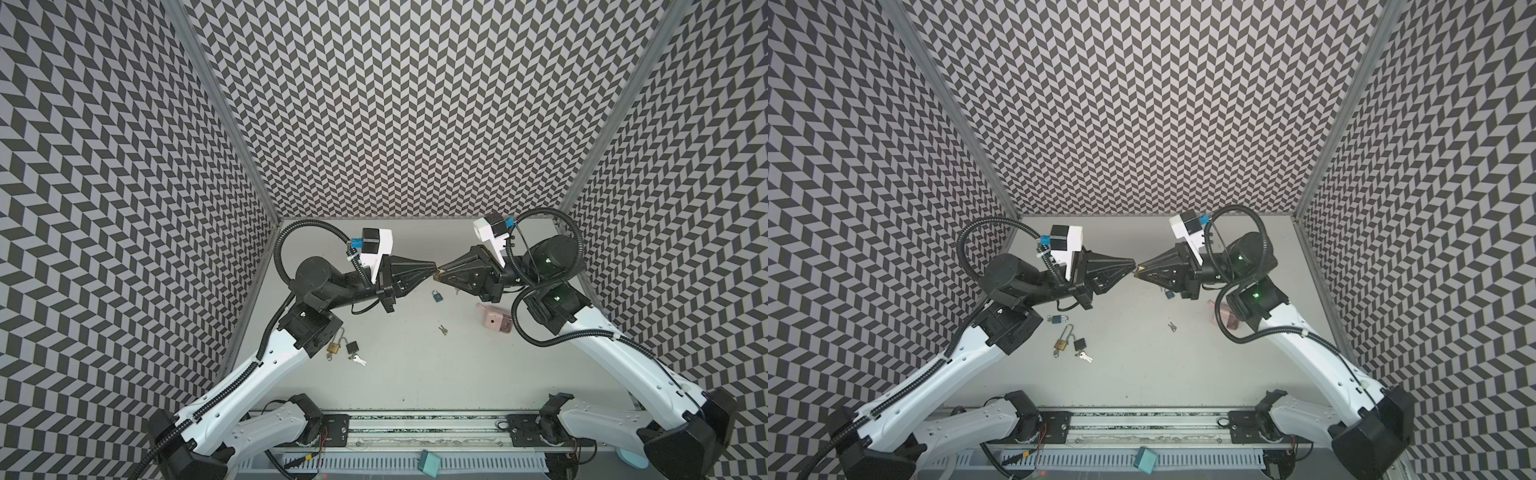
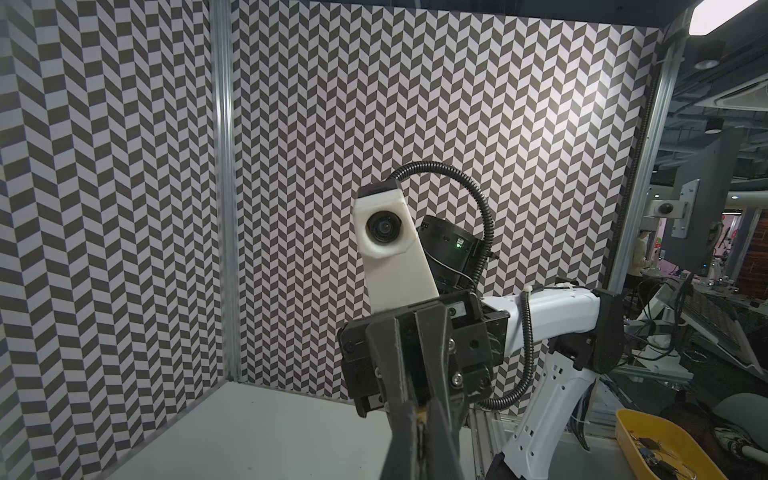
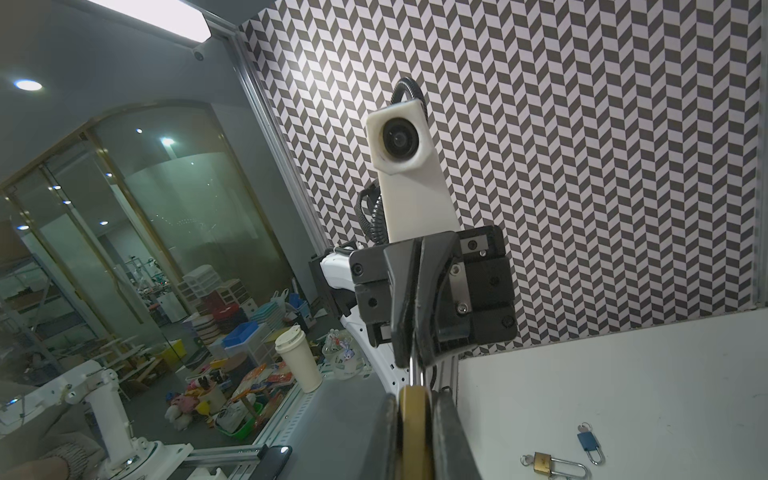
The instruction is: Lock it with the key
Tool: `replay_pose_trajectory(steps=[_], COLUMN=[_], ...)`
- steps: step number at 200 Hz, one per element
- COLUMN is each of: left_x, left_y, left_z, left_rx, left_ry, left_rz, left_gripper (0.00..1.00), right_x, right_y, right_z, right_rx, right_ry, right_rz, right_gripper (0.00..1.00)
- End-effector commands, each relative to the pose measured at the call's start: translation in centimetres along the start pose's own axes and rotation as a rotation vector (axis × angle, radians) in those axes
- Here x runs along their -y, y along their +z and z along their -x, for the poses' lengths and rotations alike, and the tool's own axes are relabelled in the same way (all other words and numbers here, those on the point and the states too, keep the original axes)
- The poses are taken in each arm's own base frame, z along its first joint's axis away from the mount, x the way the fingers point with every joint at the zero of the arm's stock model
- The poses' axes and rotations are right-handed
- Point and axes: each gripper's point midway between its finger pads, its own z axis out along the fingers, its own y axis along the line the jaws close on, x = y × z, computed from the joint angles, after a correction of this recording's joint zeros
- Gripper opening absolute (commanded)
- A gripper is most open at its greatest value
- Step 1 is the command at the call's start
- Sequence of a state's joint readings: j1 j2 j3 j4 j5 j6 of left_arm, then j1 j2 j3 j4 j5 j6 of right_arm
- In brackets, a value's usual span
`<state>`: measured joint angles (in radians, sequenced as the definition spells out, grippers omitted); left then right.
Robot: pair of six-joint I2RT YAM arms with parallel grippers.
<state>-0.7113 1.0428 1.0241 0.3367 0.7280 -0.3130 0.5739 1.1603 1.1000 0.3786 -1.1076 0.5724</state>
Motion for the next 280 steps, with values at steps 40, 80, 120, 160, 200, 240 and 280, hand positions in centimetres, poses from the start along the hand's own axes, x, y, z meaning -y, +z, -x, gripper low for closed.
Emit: replay_pose_trajectory(steps=[40,80,120,160,200,240,280], left_x=[-1.2,-3.3,-2.8,-1.3,-1.3,-1.9,-1.9], left_y=[-1.7,-4.8,-4.8,-3.6,-2.8,-2.5,-2.2], left_z=[-2.8,-1.6,-2.5,-3.4,-4.1,-4.7,-4.9], left_rx=[-0.162,-0.158,-0.184,-0.208,-0.218,-0.227,-0.231], left_ry=[-0.113,-0.091,-0.093,-0.106,-0.124,-0.145,-0.158], left_rz=[0.058,0.152,0.091,0.000,-0.022,0.000,-0.007], left_gripper=[0.53,0.71,0.73,0.81,0.82,0.82,0.76], right_x=[3.1,2.7,1.1,1.5,1.8,1.1,0.7], right_y=[-1.1,-2.1,-1.9,-1.7,-1.5,-1.4,-1.2], right_z=[0.1,-0.9,-1.6,-2.2,-2.7,-2.8,-3.0], right_rx=[-0.061,-0.128,-0.172,-0.193,-0.209,-0.214,-0.219], right_ry=[-0.082,-0.052,-0.020,-0.006,-0.013,-0.032,-0.041], right_rz=[-0.217,-0.211,-0.107,-0.104,-0.116,-0.095,-0.081], right_gripper=[0.00,0.00,0.00,0.00,0.00,0.00,0.00])
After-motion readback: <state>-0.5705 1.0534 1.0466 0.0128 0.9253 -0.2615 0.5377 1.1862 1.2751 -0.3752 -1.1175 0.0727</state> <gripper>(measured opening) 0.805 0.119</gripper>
